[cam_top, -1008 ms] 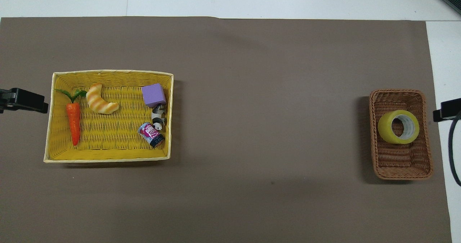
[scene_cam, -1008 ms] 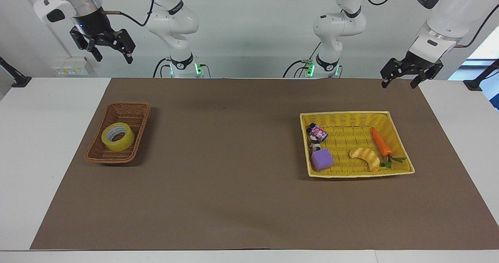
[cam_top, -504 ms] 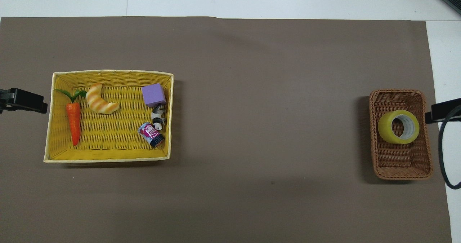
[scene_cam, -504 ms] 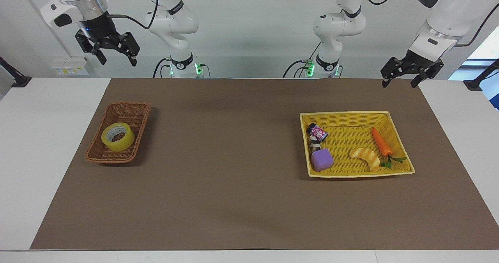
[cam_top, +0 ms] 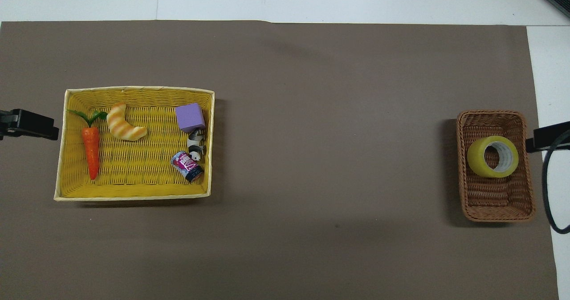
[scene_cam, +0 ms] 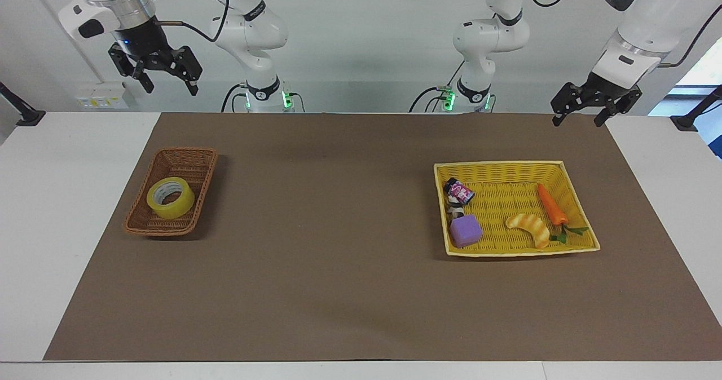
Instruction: Move tape to another basket
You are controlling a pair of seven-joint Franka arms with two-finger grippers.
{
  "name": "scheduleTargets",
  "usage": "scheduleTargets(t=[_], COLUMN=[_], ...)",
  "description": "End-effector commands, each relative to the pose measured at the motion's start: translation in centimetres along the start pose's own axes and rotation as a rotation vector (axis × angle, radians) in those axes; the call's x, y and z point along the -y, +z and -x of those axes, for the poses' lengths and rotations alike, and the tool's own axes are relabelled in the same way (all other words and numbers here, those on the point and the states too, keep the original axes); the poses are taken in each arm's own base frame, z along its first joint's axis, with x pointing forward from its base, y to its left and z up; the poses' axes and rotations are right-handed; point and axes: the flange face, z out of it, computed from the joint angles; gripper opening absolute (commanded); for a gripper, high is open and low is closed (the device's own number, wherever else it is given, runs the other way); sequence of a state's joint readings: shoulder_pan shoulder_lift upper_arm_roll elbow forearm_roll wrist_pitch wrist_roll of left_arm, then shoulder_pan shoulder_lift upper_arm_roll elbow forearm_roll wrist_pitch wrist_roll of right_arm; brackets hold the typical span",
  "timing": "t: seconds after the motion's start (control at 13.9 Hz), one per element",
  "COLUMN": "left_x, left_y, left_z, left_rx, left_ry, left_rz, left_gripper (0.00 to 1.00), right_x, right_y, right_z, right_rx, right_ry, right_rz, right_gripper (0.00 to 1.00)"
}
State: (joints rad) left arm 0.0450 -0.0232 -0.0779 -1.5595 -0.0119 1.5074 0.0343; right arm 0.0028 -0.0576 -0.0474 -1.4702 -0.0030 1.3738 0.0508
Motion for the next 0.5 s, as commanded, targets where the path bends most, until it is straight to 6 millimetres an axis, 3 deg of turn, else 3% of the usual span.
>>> scheduleTargets(t=[0.0,0.43], left_x=[0.09,0.00], left_y=[-0.28,-0.18], left_z=[0.73,0.84], left_rx=[0.001,0.011], left_ry=[0.004,0.007], left_rz=[-0.014,-0.014], left_gripper=[1.00,1.00], right_x=[-0.36,-0.24], right_y=[-0.09,-0.18], right_z=[0.56,0.60], right_rx=[-0.016,-0.019], right_ry=[-0.015,-0.017], right_rz=[0.010,0.007], right_gripper=[1.00,1.00])
